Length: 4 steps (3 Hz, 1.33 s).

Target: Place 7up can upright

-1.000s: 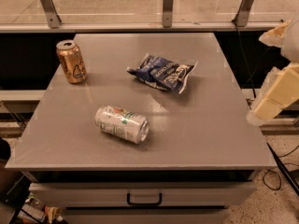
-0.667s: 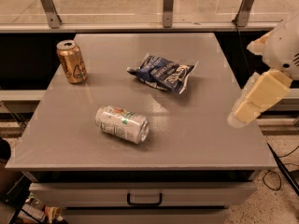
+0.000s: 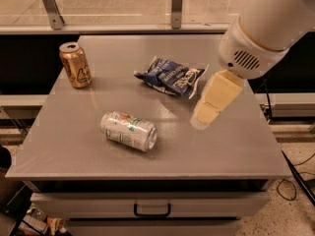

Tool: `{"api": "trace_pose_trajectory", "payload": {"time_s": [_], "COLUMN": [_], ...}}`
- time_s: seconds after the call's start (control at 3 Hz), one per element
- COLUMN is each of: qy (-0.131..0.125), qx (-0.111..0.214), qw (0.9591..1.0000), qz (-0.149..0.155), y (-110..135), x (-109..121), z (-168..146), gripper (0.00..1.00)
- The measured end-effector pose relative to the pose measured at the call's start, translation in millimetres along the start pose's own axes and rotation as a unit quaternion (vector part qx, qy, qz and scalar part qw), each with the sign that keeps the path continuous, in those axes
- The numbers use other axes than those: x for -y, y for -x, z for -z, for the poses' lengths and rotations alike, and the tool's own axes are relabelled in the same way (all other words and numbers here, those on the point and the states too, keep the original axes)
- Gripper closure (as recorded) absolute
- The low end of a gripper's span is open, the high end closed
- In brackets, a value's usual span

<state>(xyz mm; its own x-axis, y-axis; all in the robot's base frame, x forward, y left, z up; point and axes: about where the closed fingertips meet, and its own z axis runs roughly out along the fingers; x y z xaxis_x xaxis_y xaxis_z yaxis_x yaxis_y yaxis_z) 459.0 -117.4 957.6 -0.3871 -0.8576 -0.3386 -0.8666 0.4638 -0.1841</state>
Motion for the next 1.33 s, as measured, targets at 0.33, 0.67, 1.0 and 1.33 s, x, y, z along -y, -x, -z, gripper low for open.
{"api": "trace_pose_trajectory", "payload": {"time_s": [0.33, 0.67, 1.0, 1.33], "qy": [0.011, 0.027, 0.049, 0.047], "qx": [-0.025, -0.041, -0.041, -0.04], "qw": [0.9996, 0.9986, 0.9977, 0.9977], "qz": [0.011, 0.019, 0.023, 0.028], "y": [28, 49, 65, 73], "x": [-15, -36, -54, -61], "z": [-16, -30, -43, -53], "gripper": [0.0, 0.0, 0.0, 0.0]}}
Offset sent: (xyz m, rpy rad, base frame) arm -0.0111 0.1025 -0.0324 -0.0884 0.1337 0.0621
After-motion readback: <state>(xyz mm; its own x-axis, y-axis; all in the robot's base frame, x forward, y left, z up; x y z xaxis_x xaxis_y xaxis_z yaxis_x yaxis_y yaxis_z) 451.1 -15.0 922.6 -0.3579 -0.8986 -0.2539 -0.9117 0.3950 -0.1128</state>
